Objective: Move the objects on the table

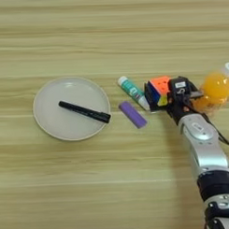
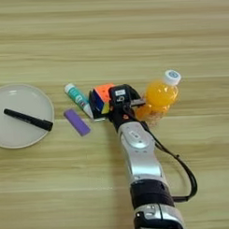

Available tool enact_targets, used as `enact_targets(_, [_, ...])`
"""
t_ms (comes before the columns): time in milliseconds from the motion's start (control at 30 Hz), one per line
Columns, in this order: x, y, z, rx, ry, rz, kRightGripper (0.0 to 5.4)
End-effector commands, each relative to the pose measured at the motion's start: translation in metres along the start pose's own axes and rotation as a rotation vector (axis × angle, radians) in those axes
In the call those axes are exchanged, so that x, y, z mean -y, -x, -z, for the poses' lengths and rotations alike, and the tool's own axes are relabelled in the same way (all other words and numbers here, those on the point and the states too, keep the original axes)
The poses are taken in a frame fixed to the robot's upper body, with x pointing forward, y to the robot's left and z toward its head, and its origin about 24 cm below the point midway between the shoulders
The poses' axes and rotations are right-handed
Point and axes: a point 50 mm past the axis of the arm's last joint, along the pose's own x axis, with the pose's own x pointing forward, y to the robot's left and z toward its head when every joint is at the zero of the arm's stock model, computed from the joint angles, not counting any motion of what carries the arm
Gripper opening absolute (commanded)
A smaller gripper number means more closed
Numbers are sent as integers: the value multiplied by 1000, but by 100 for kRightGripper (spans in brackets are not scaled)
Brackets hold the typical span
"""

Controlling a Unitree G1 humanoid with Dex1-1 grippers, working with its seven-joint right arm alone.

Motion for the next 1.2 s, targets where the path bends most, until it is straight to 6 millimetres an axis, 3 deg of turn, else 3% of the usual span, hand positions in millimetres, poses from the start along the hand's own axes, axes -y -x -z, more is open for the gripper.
enact_targets(33, [7,-15,-28,95,-32,5,536])
enact_targets(367, [-4,-17,-20,33,-190,-78,536])
enact_targets(700, [-5,-18,-20,23,-202,-95,536])
enact_targets(1200, [-12,-18,-20,40,-200,-132,369])
